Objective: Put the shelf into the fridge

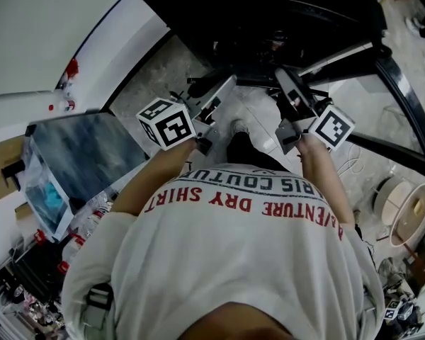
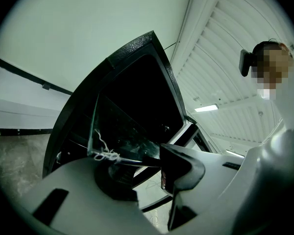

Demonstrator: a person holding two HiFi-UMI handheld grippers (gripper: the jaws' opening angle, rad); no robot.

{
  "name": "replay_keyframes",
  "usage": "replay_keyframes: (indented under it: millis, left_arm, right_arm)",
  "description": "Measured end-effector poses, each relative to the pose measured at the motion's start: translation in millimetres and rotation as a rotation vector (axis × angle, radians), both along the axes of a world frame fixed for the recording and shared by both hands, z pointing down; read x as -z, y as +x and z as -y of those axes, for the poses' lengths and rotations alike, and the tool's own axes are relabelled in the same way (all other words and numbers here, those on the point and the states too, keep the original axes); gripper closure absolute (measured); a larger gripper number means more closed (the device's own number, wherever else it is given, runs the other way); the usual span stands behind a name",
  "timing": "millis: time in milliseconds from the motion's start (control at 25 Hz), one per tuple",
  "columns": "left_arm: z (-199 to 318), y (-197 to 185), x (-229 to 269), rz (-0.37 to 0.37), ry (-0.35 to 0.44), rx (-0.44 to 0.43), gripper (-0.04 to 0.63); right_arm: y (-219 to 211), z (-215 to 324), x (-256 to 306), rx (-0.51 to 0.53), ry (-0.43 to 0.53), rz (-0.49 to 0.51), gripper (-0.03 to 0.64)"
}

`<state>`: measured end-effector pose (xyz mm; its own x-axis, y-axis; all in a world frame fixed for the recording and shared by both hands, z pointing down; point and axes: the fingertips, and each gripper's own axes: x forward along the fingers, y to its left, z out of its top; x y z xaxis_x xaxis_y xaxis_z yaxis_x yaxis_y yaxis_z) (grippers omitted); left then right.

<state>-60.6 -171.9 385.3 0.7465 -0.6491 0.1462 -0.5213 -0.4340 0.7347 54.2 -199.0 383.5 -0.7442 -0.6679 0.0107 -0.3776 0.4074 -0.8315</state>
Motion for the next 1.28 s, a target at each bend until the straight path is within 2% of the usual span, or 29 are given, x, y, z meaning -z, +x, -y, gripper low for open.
replay_keyframes:
  millis: [320,600,880,1040,1280]
  left_arm:
    - [14.4,1.4,-5.7,0.008,0.004,0.005,0.439]
    - [2.4,2.3,-5.7,0.001,0.025,-0.020,0.439]
    - [26.1,1.9,-7.8,0.000,0.049,-0.027,0.431]
    - [29.2,10.3,-13.3,0.030,0.072,-0.066,0.397]
    - [29.0,24.7,-16.0,0.003,0.076,-0.078,0.396]
  right_arm:
    - [1.6,14.3,-5.4,-0.004,0.002,0.000,0.518]
    - [3.2,1.5,-4.6,-0.024,0.013,-0.004,0.521]
    - [1.2,26.0,-4.3,-0.026,0.018,-0.007,0.523]
    - [2.2,35.1,-6.3,-0.027,0.019,-0.015,0.525]
    - [4.9,38.1,-9.8,-0.034,0.013,-0.015,0.526]
